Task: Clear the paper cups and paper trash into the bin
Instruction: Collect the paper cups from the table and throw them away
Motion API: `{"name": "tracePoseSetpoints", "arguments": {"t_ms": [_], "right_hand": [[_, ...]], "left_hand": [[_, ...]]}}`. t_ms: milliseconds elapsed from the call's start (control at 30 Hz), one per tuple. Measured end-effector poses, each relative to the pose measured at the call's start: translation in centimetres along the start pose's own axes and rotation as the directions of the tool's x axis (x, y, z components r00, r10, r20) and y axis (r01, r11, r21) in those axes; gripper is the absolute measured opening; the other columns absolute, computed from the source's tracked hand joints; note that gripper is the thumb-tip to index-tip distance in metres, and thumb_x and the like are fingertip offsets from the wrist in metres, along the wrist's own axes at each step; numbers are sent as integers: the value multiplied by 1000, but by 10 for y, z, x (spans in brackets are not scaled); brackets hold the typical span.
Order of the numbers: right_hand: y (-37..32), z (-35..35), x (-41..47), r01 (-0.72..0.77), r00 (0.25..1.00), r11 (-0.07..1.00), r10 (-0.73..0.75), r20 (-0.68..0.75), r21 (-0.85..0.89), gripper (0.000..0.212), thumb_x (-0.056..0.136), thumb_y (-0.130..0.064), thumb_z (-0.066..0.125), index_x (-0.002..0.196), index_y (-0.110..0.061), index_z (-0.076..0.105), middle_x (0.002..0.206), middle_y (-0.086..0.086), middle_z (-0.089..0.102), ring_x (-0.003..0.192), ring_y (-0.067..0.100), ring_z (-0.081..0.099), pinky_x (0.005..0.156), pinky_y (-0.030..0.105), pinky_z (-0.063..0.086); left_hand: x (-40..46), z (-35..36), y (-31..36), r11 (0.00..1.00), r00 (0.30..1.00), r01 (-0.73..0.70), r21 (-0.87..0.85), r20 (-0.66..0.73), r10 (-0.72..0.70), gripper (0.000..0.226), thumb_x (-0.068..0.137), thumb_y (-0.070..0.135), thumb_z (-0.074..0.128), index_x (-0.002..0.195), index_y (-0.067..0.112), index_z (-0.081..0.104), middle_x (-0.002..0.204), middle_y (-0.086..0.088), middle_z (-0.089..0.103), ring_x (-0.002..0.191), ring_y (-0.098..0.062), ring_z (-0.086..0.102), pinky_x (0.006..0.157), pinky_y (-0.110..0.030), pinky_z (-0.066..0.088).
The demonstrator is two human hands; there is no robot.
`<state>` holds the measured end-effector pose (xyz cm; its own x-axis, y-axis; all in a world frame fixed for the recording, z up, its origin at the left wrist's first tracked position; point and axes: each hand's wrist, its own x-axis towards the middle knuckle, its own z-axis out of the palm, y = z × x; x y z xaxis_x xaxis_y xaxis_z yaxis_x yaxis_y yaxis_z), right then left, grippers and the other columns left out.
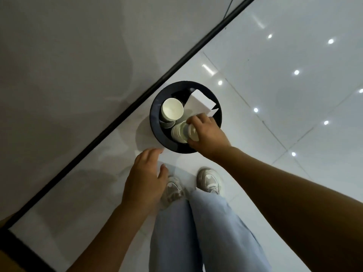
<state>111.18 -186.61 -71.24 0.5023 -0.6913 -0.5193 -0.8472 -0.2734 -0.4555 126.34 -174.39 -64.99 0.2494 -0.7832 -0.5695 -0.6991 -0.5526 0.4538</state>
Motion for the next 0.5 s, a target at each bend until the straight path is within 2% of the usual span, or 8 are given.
{"name": "tracePoseSetpoints", "arguments": {"t_ms": [133,300,400,500], "right_hand": [[2,32,17,57,998,998,-56,19,-22,64,84,-37,69,138,-18,40,140,9,39,126,31,38,99,42,44],[6,53,20,68,995,997,-70,-65,-34,75,84,-40,69,145,-15,34,150,14,30,138,33,26,110,46,33],[7,63,19,45,995,996,-51,-87,-71,85,85,-44,67,151,-15,21,153,13,26,141,32,24,114,45,29],[3,69,19,38,995,996,-45,-86,-78,94,87,-48,62,153,-14,4,158,13,14,145,31,14,118,44,17]], "left_hand": [[9,20,-22,1000,1000,2,12,17,-2,41,91,18,56,131,18,49,136,0,48,122,-15,45,86,-21,39],[7,32,-41,1000,999,3,17,50,-4,43,92,20,54,135,19,46,140,1,45,130,-13,40,94,-21,38],[6,36,-45,1000,998,20,13,55,-21,44,93,20,53,136,19,45,142,2,43,131,-12,37,94,-18,34],[7,37,-47,999,998,36,15,51,-36,44,93,21,53,137,19,44,143,2,42,131,-12,38,95,-19,36]]}}
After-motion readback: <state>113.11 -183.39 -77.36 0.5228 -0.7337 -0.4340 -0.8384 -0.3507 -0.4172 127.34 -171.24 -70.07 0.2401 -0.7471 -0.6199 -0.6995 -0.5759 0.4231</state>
